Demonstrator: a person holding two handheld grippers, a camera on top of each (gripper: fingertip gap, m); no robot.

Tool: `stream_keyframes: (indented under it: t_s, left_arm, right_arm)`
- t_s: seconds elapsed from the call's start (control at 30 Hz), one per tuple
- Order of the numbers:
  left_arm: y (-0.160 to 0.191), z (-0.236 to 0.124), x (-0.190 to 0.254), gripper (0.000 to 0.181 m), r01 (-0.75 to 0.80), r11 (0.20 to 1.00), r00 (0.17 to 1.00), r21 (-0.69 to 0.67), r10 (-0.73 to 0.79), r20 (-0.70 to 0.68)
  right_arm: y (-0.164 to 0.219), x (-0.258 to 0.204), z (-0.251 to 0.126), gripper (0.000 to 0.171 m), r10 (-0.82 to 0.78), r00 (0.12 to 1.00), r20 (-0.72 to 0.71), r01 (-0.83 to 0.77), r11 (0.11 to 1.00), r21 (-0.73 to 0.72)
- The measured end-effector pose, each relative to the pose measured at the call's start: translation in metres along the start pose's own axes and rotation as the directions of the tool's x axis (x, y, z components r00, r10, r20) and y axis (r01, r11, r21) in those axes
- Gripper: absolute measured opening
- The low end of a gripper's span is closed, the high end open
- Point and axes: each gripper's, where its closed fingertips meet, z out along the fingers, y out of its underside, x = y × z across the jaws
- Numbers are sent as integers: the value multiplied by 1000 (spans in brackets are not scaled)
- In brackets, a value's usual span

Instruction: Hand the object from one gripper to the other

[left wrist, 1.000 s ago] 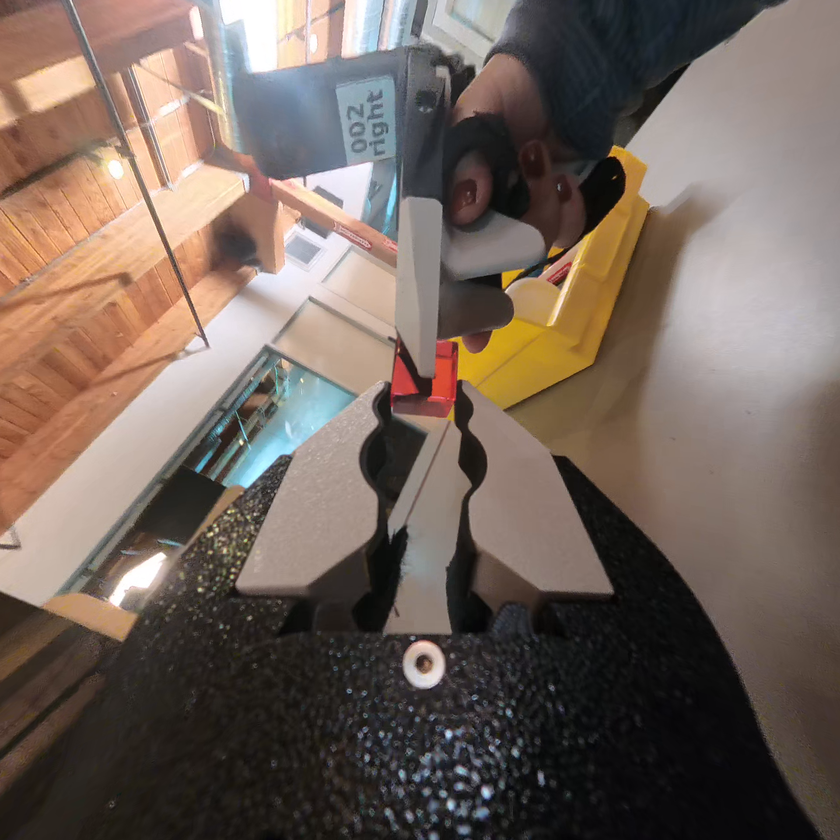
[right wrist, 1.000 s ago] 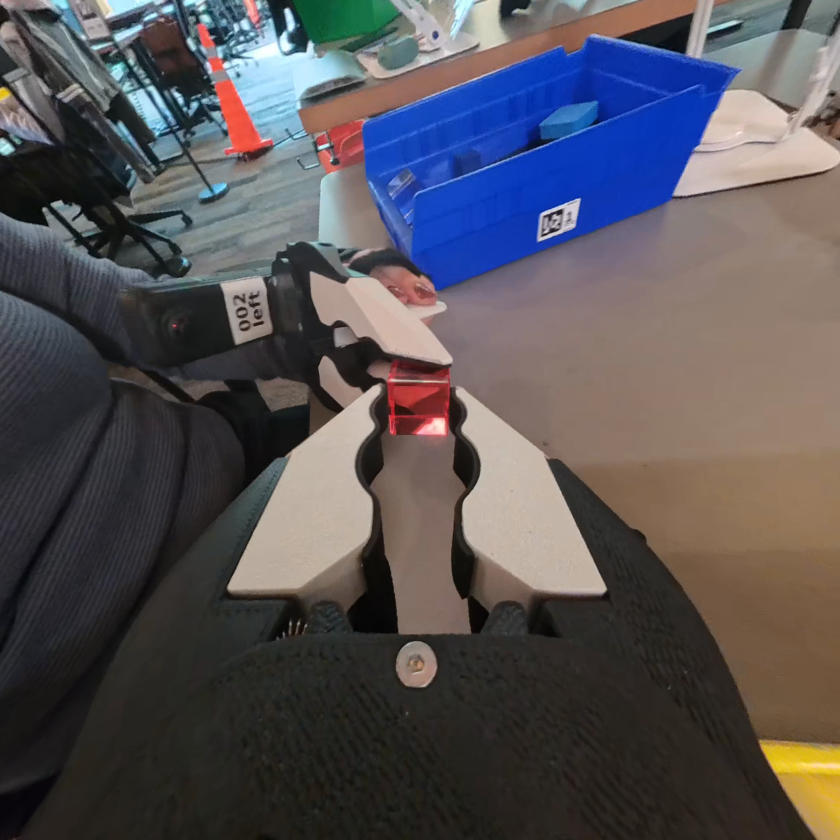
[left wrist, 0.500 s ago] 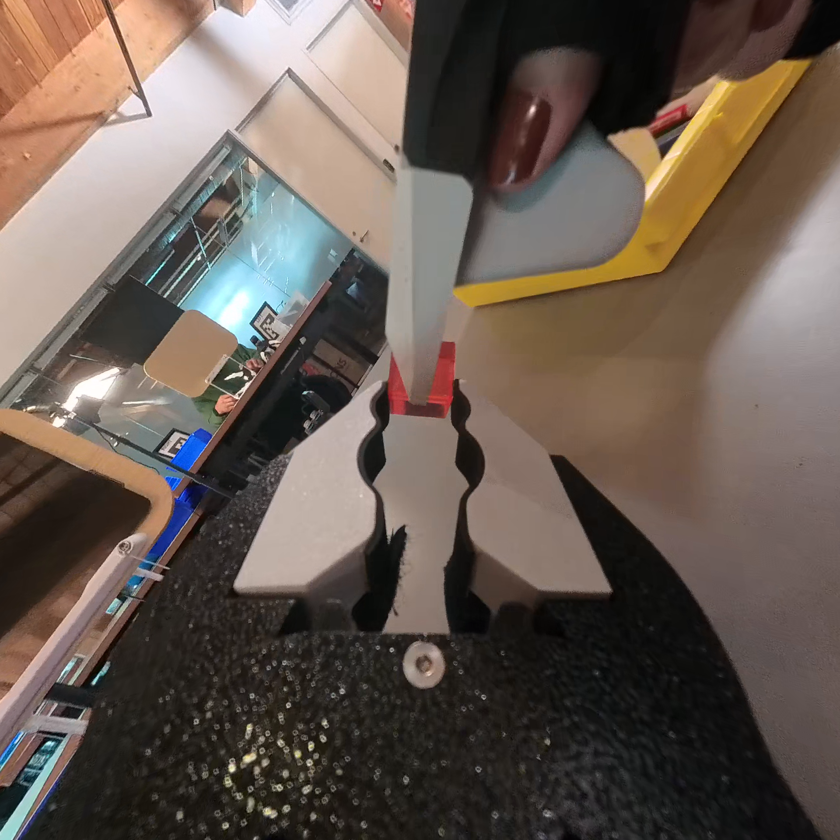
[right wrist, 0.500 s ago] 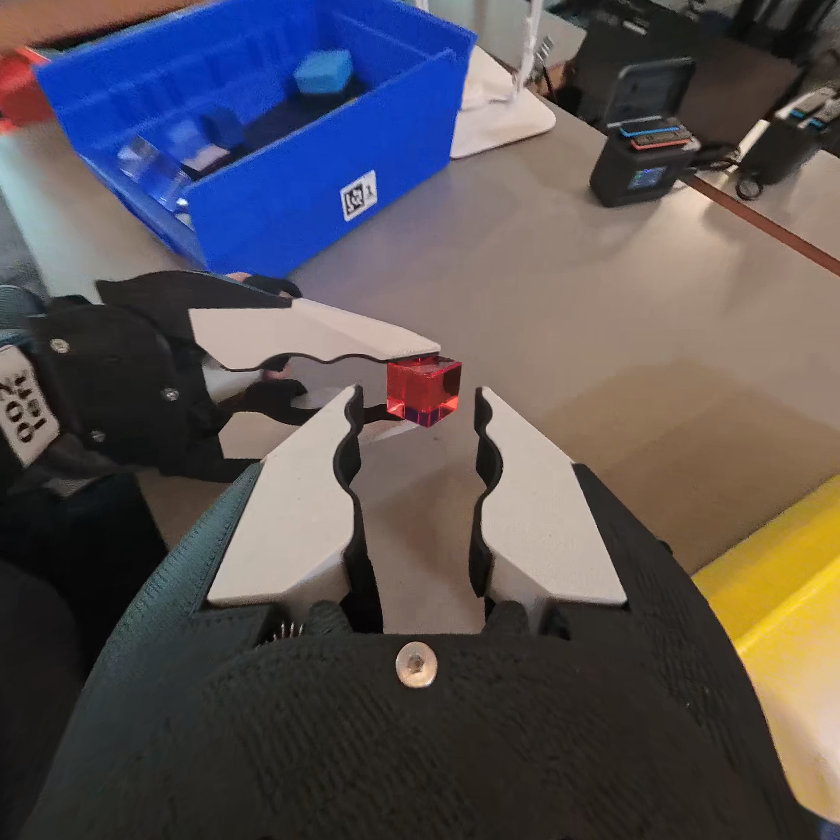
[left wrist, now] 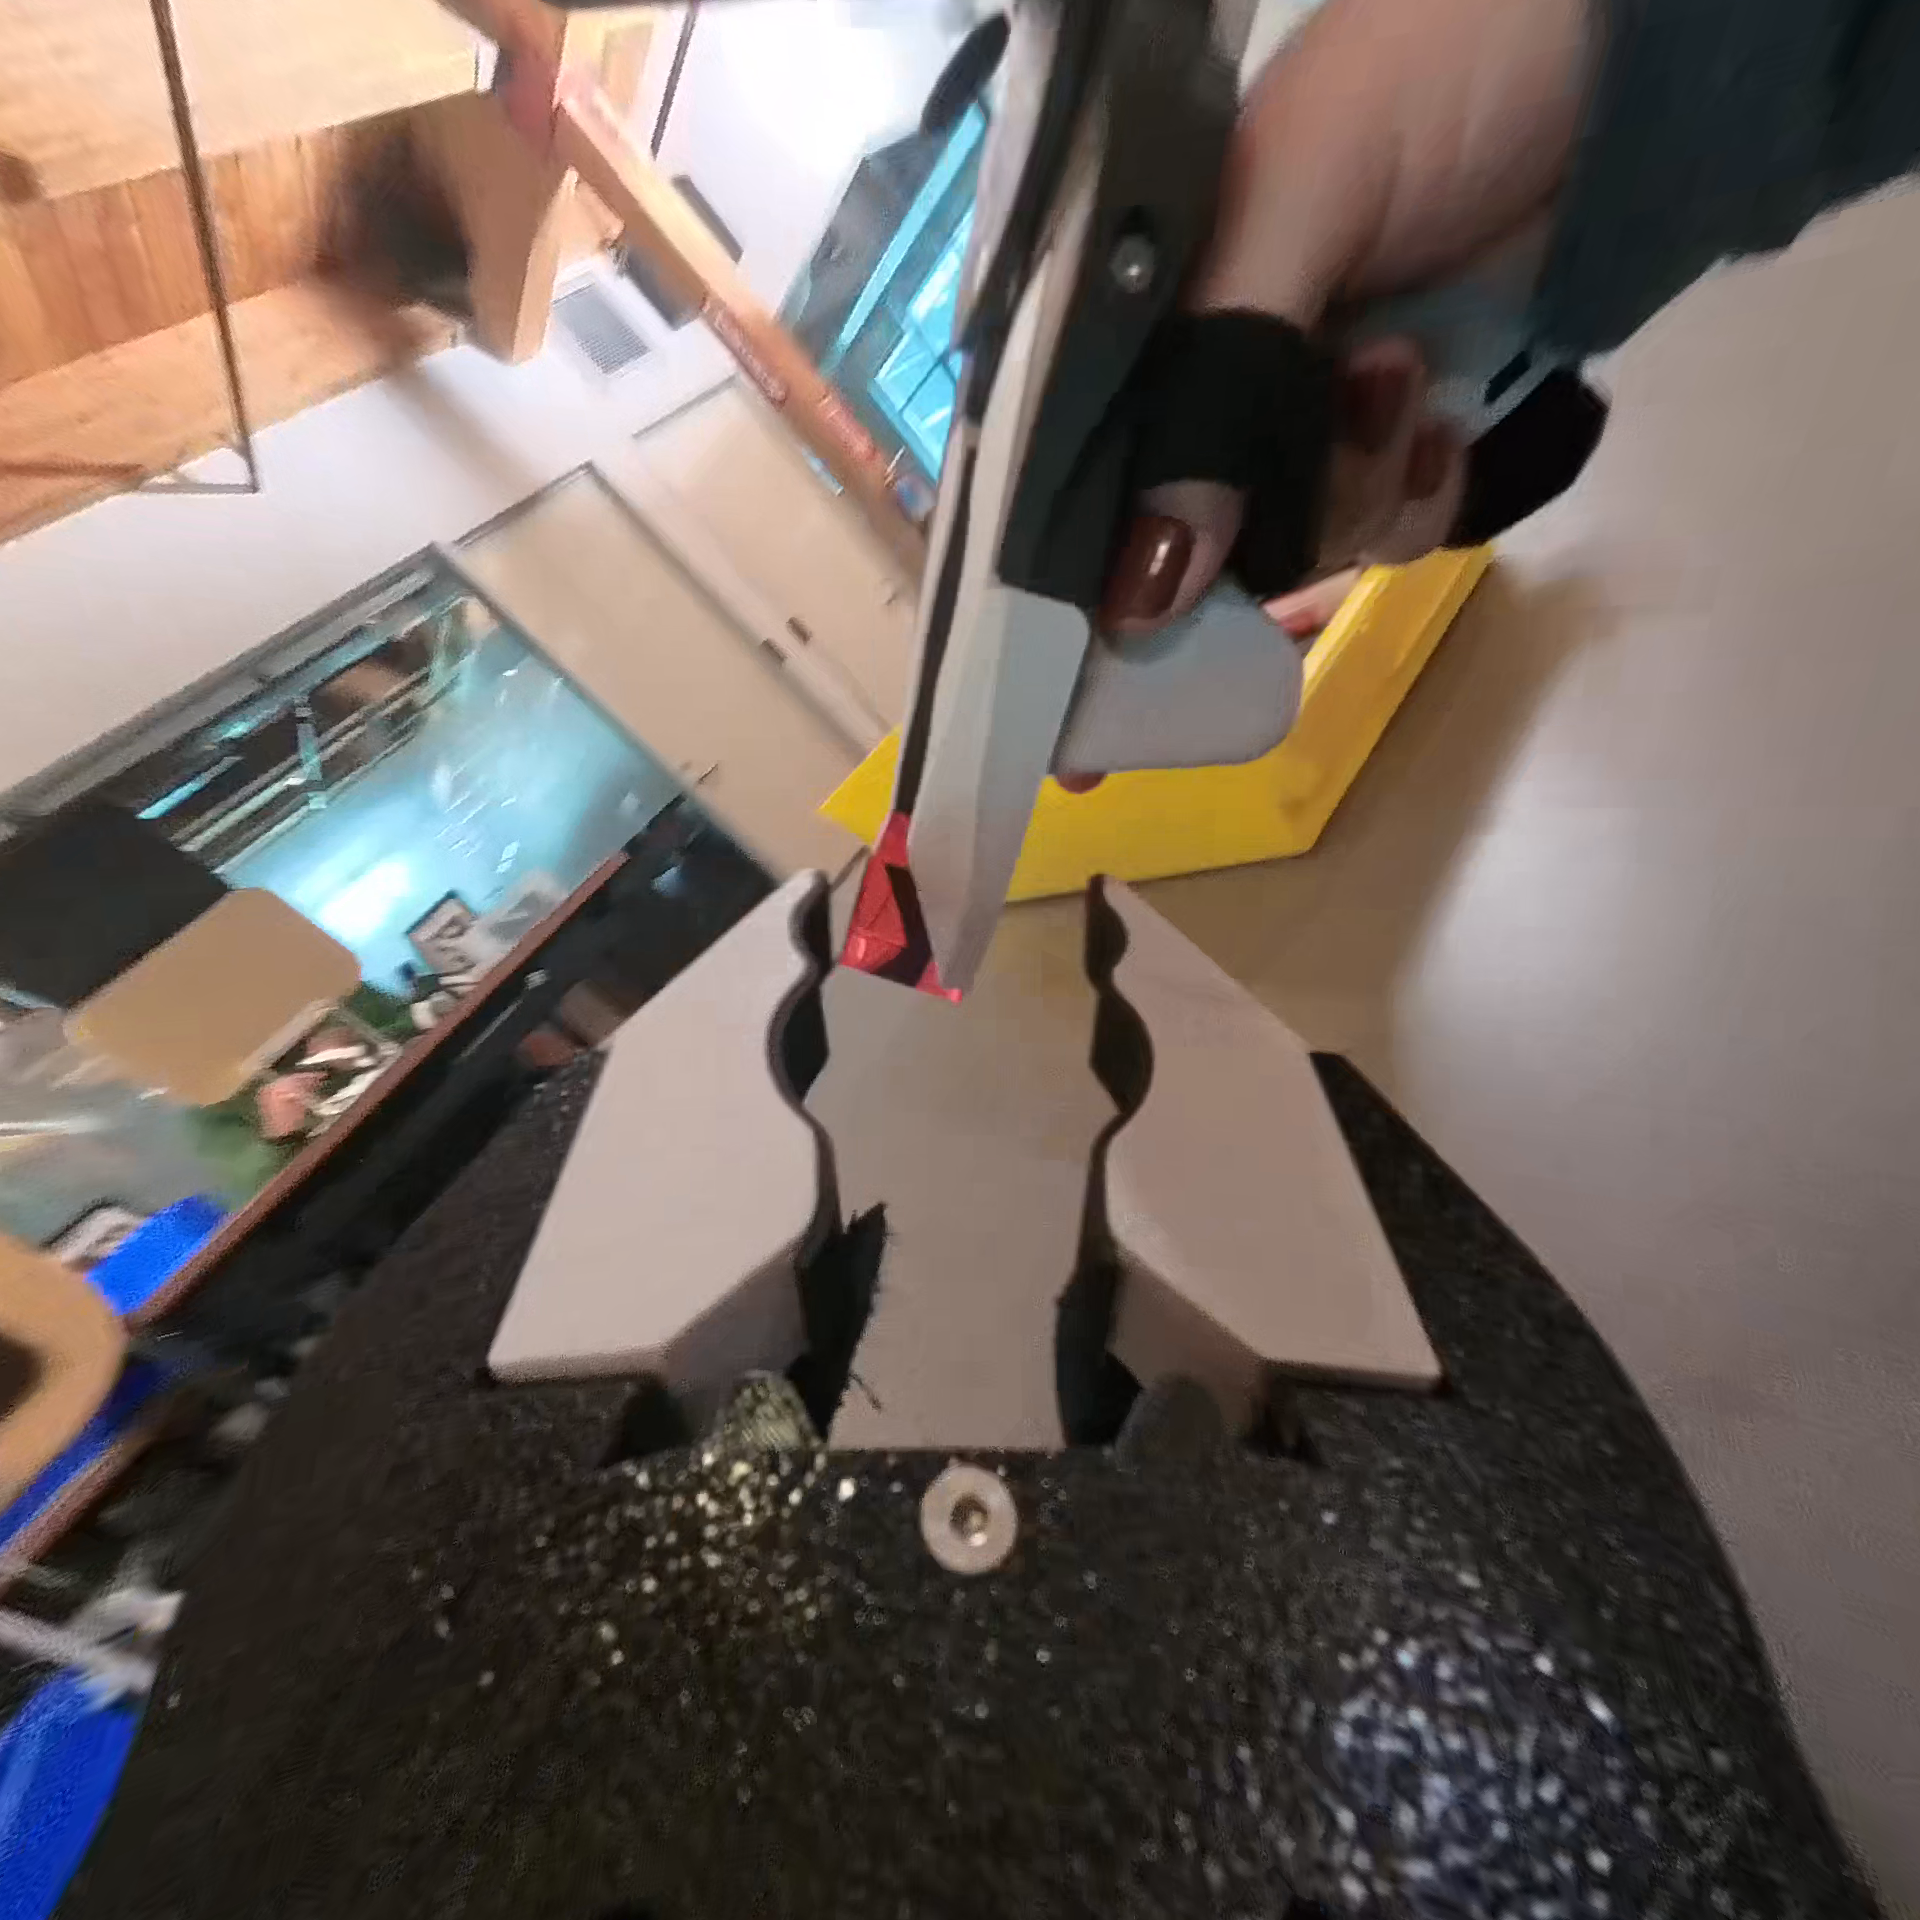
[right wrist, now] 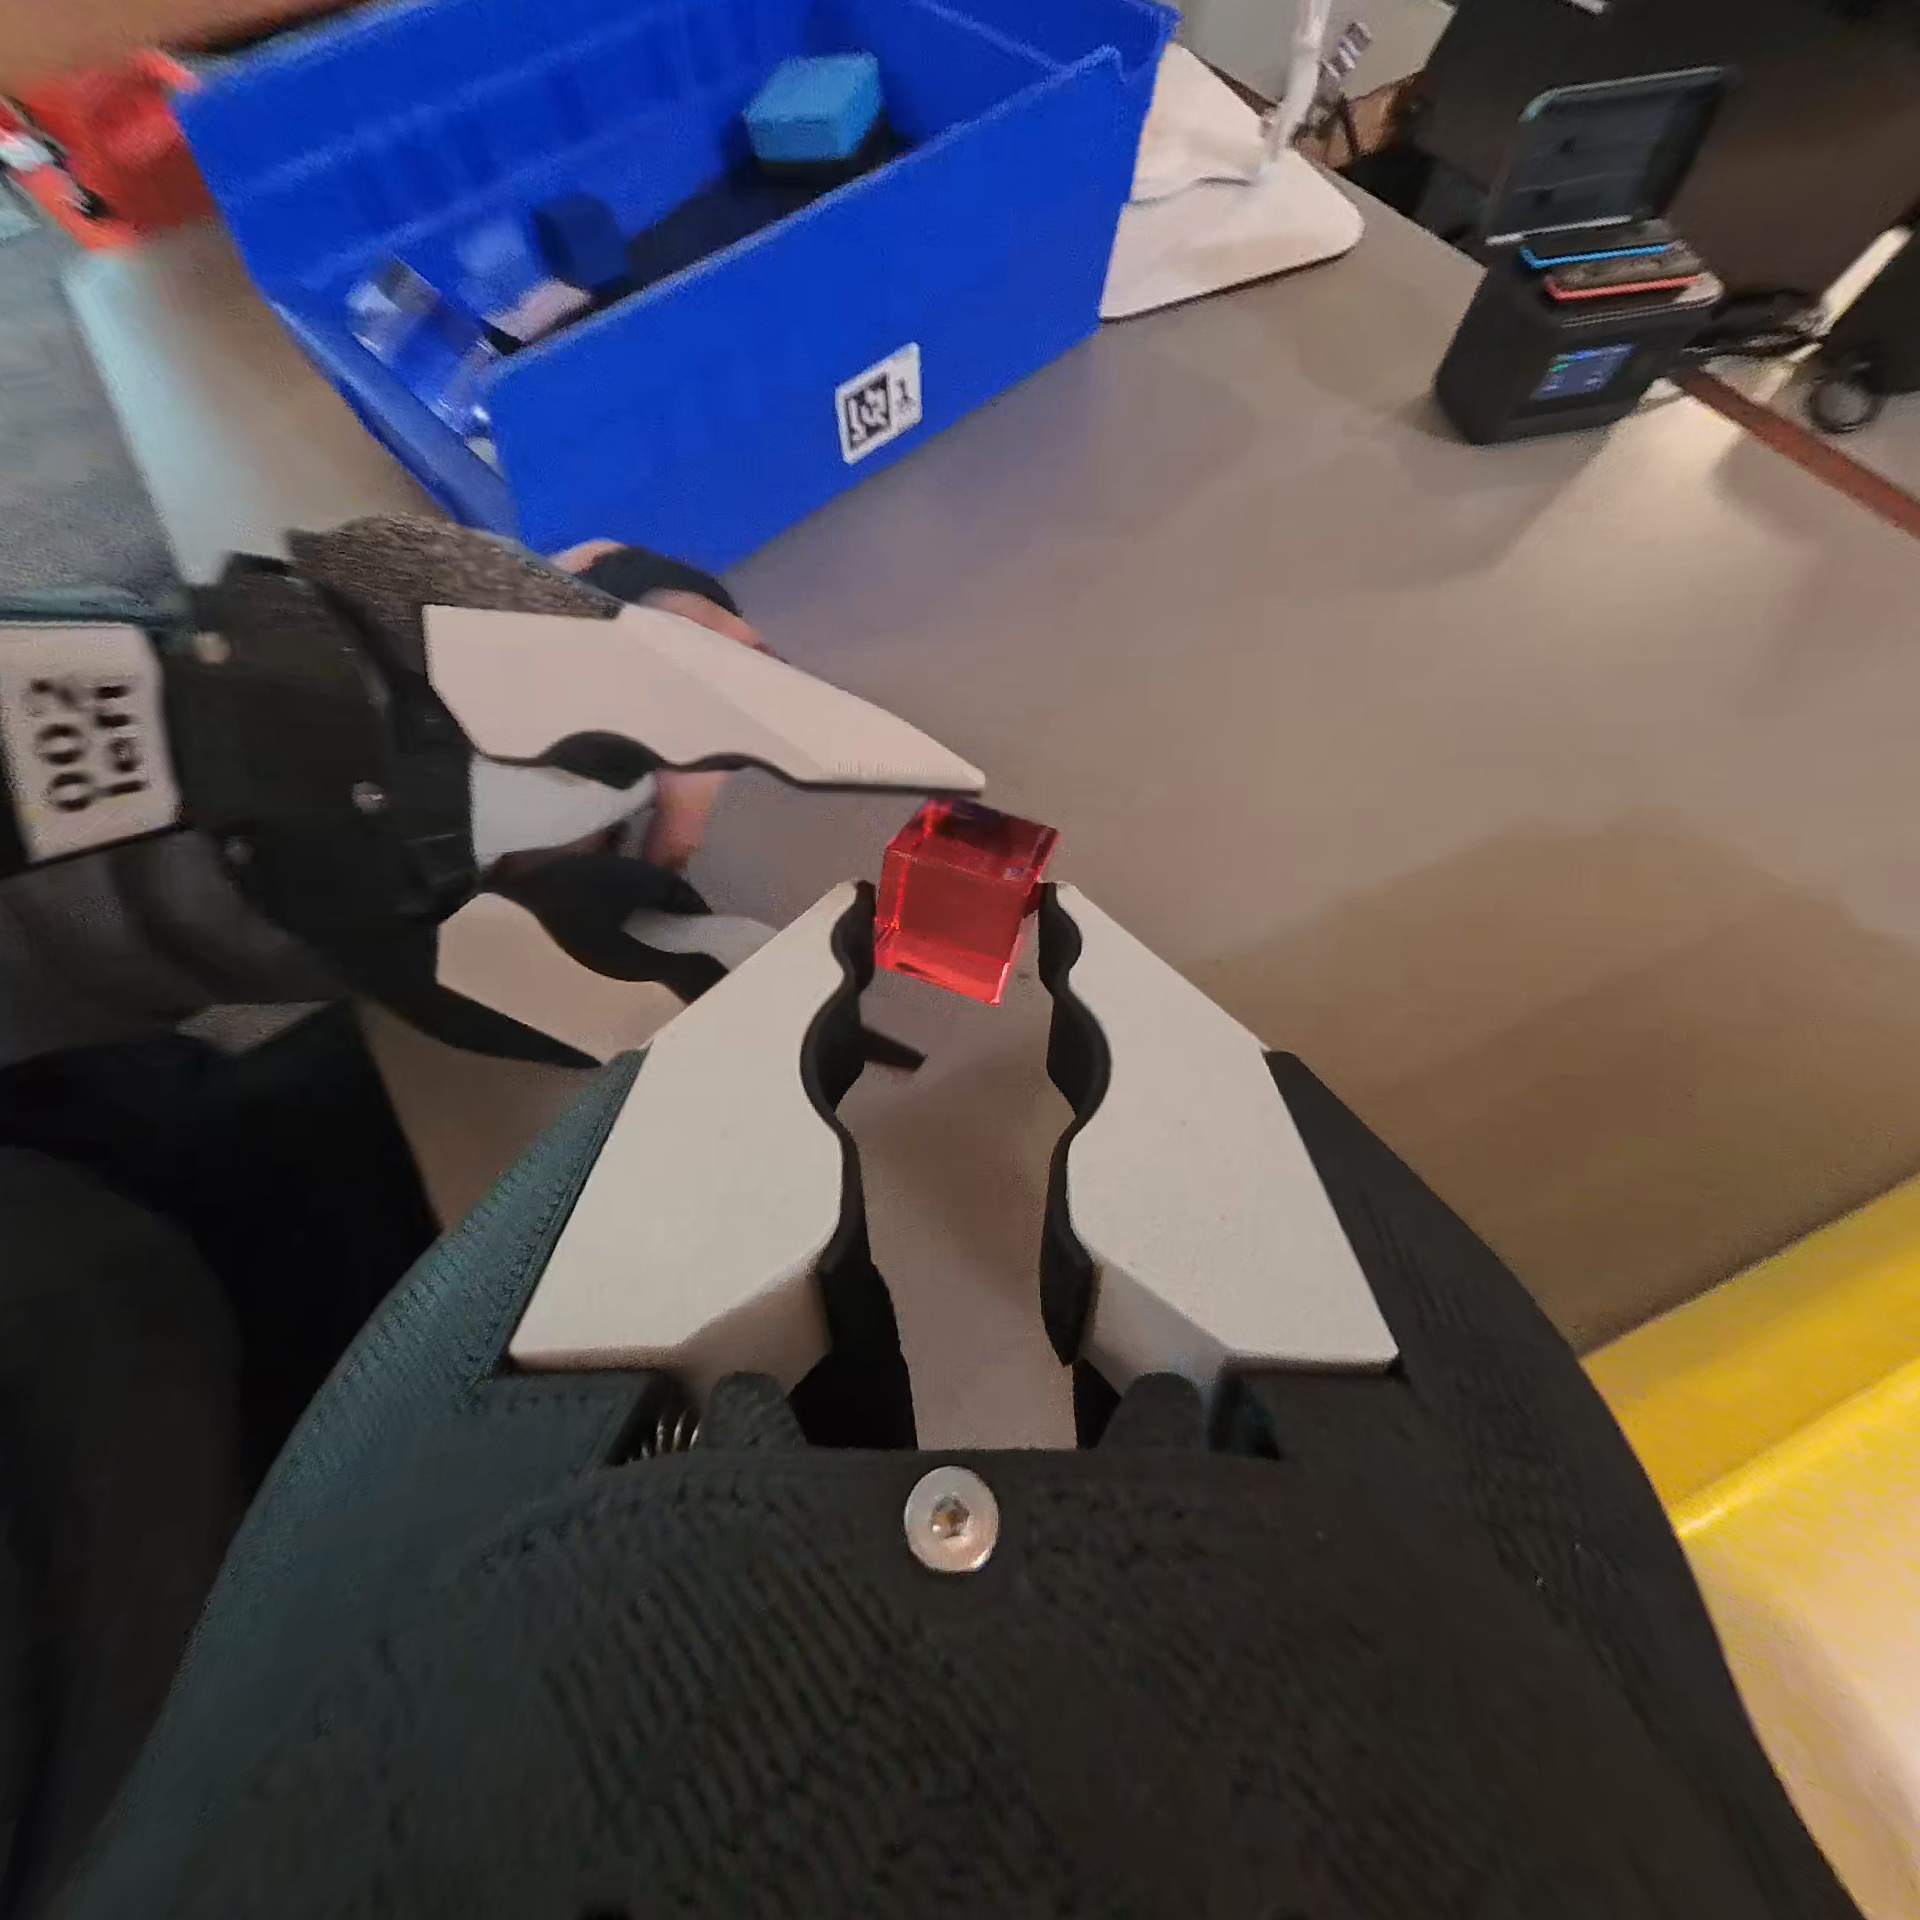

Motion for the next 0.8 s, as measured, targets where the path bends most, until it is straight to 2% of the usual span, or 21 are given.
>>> stream_keyframes:
  t_s: [0.07,0.1,0.17,0.27,0.37,0.43,0.47,0.53,0.6,0.7,0.8]
  left_arm:
    - [-3,-1,2,58,51,998,998,35,-50,-40]
    - [-6,-2,4,57,56,997,997,59,-53,-54]
    - [-15,-6,5,51,46,993,997,113,-39,-62]
    - [-26,-11,9,34,25,984,997,175,-12,-76]
    - [-27,-12,11,26,31,984,996,177,-15,-92]
    - [-24,-10,10,25,102,983,988,155,-83,-127]
    - [-22,-10,9,25,154,978,980,142,-133,-147]
    - [-19,-10,2,25,270,954,954,130,-247,-171]
    - [-20,-11,-3,25,435,891,887,131,-399,-232]
    - [-27,-17,-6,25,700,704,680,120,-605,-413]
    - [-39,-27,-7,25,849,522,466,85,-661,-587]
  right_arm:
    - [-1,-11,-7,29,54,988,142,-58,998,24]
    - [-1,-18,-11,29,95,969,226,-103,994,22]
    - [0,-30,-18,30,157,919,363,-173,985,12]
    - [4,-38,-26,29,229,844,485,-244,969,-31]
    - [5,-39,-30,30,262,808,528,-285,958,-40]
    - [3,-36,-29,31,260,811,524,-290,957,-24]
    - [-3,-33,-29,43,242,823,513,-290,957,14]
    - [-17,-27,-37,54,168,855,491,-263,956,131]
    - [-28,-25,-49,61,20,893,449,-153,953,263]
    - [-32,-19,-59,66,-251,941,228,147,908,393]
    - [-25,-28,-62,67,-523,851,52,468,798,380]
